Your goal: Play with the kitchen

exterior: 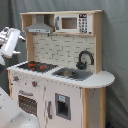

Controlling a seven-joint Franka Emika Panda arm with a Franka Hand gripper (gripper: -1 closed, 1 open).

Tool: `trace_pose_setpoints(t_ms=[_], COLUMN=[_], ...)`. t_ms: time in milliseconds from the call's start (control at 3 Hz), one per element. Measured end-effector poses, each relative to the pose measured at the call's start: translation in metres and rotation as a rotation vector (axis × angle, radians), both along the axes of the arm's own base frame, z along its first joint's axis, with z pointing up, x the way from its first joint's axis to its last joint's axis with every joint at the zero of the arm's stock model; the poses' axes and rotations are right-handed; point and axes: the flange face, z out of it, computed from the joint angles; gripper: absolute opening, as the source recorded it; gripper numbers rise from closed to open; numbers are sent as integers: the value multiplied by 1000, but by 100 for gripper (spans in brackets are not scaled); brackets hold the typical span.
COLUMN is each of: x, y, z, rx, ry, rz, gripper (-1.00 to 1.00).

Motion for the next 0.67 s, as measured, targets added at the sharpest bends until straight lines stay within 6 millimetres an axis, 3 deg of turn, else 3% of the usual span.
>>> trace_pose_setpoints(t_ms=[667], x=[-22], y=[35], z=[-47], rx=[-251], ry=[-74], rz=[86], gripper=[100])
